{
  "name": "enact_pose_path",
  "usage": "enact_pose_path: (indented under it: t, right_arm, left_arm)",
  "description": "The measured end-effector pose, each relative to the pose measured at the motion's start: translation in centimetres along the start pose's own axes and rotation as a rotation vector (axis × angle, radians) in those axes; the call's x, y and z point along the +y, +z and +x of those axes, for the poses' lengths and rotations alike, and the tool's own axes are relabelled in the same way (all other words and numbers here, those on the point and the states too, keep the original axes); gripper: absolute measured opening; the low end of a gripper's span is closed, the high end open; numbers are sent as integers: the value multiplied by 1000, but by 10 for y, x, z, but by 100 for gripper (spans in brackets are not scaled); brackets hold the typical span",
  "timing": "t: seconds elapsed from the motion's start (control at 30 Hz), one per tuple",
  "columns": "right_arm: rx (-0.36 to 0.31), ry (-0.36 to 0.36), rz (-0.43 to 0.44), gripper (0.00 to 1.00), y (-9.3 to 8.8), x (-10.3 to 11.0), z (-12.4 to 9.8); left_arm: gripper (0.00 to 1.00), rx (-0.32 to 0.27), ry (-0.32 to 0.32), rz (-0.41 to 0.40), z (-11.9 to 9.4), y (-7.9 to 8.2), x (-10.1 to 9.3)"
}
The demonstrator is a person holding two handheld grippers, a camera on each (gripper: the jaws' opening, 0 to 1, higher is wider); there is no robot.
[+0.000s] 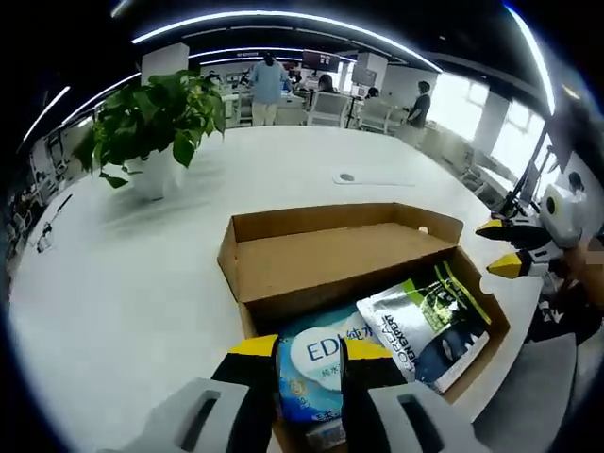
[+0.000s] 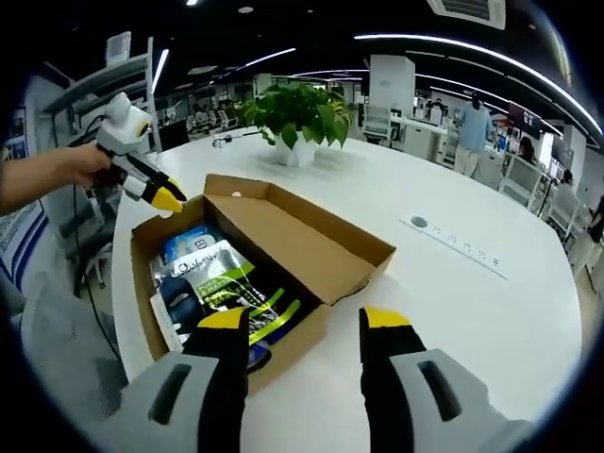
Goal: Operate the shoe box by opening the lid, removing the specified soft item, and placing it in the target area until the item is outside and the box remains undamaged.
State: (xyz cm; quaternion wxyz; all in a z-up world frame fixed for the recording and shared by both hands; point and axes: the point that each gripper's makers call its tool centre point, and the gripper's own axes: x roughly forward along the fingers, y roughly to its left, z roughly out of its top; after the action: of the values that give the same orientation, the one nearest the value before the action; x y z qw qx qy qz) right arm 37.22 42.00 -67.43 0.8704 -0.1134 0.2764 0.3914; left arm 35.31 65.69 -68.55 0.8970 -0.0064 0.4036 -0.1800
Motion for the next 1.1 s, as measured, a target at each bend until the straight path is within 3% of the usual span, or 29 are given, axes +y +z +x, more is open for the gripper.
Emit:
enact_pose_path:
  t: [0.6, 1.1]
  right_arm:
    - [15, 51, 24, 52, -14, 28, -6]
    - [27, 82, 15, 52, -23, 43, -6]
  left_arm:
    - [25, 148, -249, -25, 16, -39, -60]
    - [24, 207, -332, -127, 27, -56, -82]
